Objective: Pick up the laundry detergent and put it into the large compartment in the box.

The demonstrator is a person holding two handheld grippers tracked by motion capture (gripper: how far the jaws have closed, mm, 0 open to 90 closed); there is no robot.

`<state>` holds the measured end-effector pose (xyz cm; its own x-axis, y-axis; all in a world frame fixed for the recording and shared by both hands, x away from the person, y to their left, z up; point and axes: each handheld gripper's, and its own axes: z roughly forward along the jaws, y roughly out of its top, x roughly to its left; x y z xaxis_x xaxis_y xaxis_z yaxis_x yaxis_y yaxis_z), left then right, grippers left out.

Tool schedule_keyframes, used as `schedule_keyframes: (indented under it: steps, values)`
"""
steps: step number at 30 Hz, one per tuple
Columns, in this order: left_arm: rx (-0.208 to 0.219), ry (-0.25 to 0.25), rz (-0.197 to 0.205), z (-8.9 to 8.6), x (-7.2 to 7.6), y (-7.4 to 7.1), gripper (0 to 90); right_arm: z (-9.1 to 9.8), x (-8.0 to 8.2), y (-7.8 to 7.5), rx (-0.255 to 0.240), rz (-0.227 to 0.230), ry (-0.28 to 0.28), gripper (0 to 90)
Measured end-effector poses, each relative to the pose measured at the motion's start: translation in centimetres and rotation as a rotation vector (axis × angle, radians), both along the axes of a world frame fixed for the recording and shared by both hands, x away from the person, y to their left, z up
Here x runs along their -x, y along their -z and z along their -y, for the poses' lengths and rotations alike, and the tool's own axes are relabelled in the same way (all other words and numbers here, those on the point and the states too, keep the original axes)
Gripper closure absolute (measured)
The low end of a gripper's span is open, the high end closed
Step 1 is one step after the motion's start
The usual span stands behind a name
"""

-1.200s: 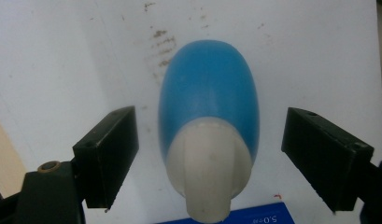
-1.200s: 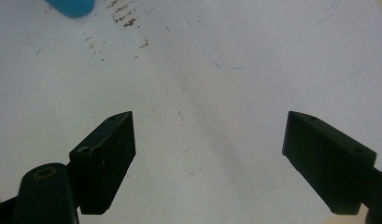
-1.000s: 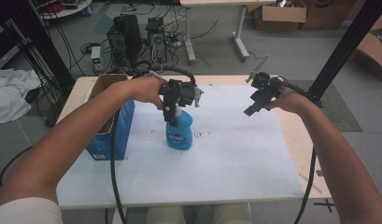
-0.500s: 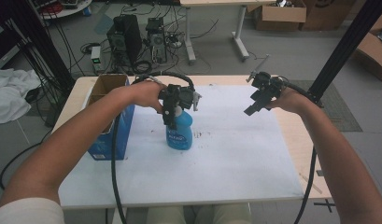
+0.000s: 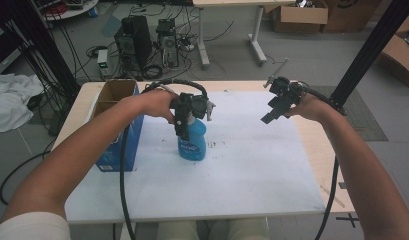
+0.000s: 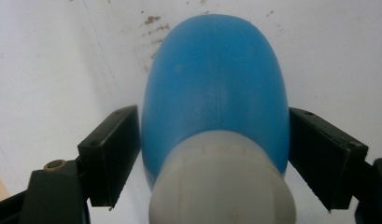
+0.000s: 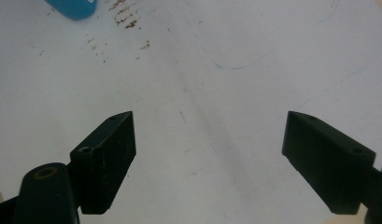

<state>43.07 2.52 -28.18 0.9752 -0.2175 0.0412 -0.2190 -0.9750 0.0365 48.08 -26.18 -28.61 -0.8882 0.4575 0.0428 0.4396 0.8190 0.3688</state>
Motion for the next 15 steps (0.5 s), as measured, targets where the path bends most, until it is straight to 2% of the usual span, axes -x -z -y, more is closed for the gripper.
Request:
schedule_keyframes:
  steps: [15]
  values:
    - [0.005,0.005,-0.006,0.01,-0.08,0.04,26.5,0.00,-0.08,0.05,-0.004,-0.001,0.001,17.7]
